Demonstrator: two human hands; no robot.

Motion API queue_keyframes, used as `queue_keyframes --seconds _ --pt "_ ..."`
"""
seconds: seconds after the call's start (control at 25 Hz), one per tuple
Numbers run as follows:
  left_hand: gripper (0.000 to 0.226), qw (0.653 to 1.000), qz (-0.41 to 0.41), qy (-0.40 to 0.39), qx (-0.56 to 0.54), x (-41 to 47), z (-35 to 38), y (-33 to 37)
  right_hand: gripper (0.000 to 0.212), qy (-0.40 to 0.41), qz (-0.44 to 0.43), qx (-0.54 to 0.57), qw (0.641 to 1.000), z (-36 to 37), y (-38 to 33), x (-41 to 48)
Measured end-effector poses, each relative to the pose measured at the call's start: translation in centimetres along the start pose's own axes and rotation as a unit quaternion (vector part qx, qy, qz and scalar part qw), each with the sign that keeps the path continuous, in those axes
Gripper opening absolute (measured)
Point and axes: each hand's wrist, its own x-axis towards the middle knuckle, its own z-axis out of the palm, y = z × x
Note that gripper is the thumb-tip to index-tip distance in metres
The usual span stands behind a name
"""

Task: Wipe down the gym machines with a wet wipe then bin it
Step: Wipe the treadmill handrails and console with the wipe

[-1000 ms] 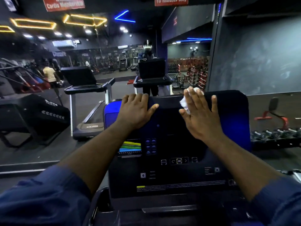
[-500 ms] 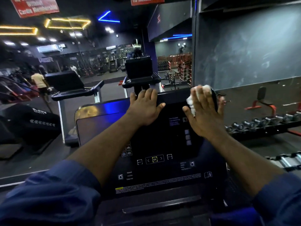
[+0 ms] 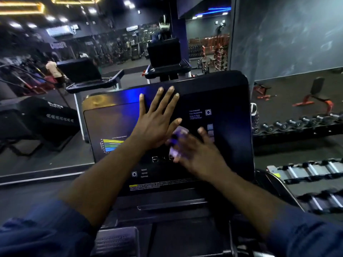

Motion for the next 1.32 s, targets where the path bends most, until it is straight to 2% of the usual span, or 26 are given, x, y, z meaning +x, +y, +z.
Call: queue_keyframes --seconds 0.08,0.12,0.2,0.32,0.4,0.52,0.64,0.76,0.88,1.04,1.08,1.12,1.2,1.24,1.32 --pt "0.066 0.999 0.009 0.045 -0.020 -4.0 1.7 0.1 0.060 0.014 0.131 -0.014 0.991 -1.8 4.5 1.1" --pt "0.062 0.997 0.013 0.068 -0.024 -6.2 2.6 0.4 0.061 0.018 0.168 -0.021 0.985 -2.5 5.8 0.8" --pt "0.055 0.996 0.005 0.079 -0.045 -10.9 4.5 1.5 0.061 0.035 0.210 -0.021 0.977 -2.3 5.7 -2.0" --pt "0.050 0.994 -0.033 0.055 -0.087 -17.0 6.8 4.1 0.062 0.022 0.270 0.026 0.962 0.5 2.9 -9.8" --pt "0.046 0.993 -0.047 0.041 -0.104 -20.2 7.7 5.8 0.069 -0.001 0.220 0.055 0.974 2.3 0.7 -14.5" --pt "0.040 0.987 -0.075 0.001 -0.145 -23.3 8.6 8.1 0.076 -0.051 0.023 0.065 0.996 4.2 -2.2 -16.4" --pt "0.035 0.974 -0.114 -0.032 -0.195 -24.9 9.0 10.1 0.070 -0.112 -0.140 0.098 0.979 4.7 -5.2 -14.2" --pt "0.035 0.965 -0.137 -0.039 -0.218 -25.5 8.8 11.1 0.067 -0.108 -0.164 0.124 0.973 4.5 -5.0 -13.6" --pt "0.036 0.963 -0.143 -0.058 -0.220 -25.5 8.2 11.9 0.068 -0.085 -0.083 0.149 0.982 3.2 -1.2 -17.3" --pt "0.040 0.957 -0.167 -0.091 -0.218 -25.4 7.4 13.2 0.065 -0.080 0.096 0.188 0.974 1.0 1.1 -22.7" --pt "0.040 0.949 -0.184 -0.100 -0.234 -25.5 6.9 13.6 0.063 -0.088 0.154 0.214 0.961 0.7 -0.1 -23.3" --pt "0.039 0.940 -0.199 -0.106 -0.257 -25.8 6.4 14.0 0.059 -0.097 0.224 0.267 0.932 0.1 -1.8 -23.3" --pt "0.035 0.922 -0.223 -0.103 -0.301 -26.9 5.0 13.9 0.048 -0.083 0.347 0.410 0.840 -1.7 -5.6 -22.3" --pt "0.033 0.914 -0.232 -0.101 -0.317 -27.7 4.2 13.5 0.043 -0.073 0.366 0.456 0.808 -2.7 -7.4 -21.7" --pt "0.028 0.883 -0.279 -0.116 -0.358 -30.3 1.9 12.3 0.036 -0.071 0.367 0.496 0.784 -4.5 -11.3 -20.1"
